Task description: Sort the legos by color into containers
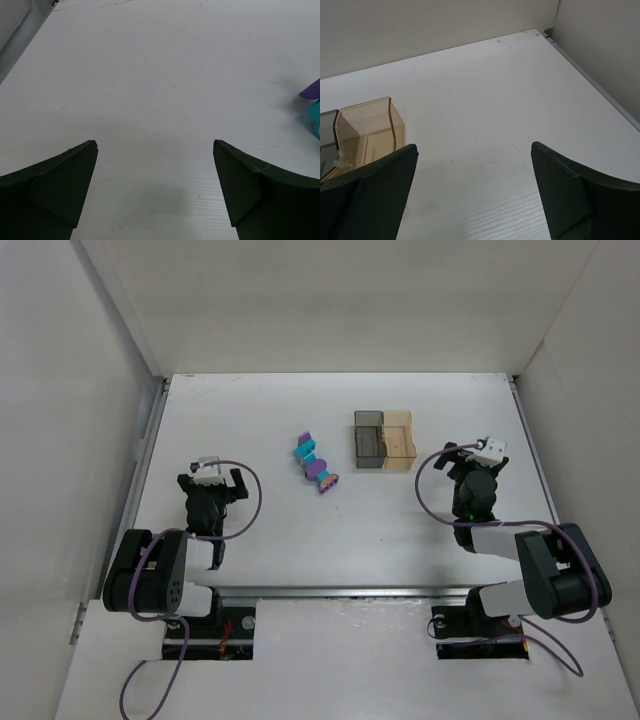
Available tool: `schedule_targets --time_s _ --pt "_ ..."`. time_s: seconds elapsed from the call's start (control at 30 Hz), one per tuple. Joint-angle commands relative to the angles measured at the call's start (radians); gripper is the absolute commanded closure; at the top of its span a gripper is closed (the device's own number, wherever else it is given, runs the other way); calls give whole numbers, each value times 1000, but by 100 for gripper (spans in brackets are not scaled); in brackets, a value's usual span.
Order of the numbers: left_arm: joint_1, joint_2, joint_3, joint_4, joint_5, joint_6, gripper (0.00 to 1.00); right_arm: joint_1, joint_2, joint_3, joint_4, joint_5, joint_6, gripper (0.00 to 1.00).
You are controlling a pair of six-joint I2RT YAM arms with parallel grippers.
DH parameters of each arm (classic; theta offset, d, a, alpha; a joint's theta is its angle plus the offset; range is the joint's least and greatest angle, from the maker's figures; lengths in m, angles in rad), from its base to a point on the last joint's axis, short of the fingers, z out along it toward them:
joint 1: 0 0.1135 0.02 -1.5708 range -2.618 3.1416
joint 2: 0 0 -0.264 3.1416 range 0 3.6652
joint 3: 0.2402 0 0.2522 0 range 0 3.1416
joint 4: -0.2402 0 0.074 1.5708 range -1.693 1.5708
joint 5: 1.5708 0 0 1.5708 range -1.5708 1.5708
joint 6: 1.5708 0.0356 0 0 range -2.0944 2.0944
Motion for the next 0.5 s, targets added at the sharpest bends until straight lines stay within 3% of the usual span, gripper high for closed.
schedule_targets --time_s 0.0,0.1,0.2,0.3,0.33,0.37,0.4,0.43,0.47 --pt "-3 -19 28 215 -9 -4 0 2 -4 26 70 -10 -8 0" --pt "-3 -10 28 215 0 8 0 2 -4 26 70 -10 -8 0" --pt "-3 -10 -12 297 116 59 0 2 -4 26 70 -10 -8 0" --pt "-3 -83 26 219 136 59 0 28 -21 16 85 12 -37 0" --pt "-3 -132 85 -86 193 126 0 28 -54 92 -10 13 -37 0" --pt "-3 -210 309 -339 509 275 0 28 -120 147 -245 -4 -51 0" --pt "-18 -211 425 -542 684 465 0 28 -137 205 -337 -13 -51 0" --pt "-29 -193 533 -869 780 588 0 28 -148 297 -406 -26 -63 0" --pt "-29 -174 627 -997 842 679 0 28 -157 333 -494 -42 -86 0"
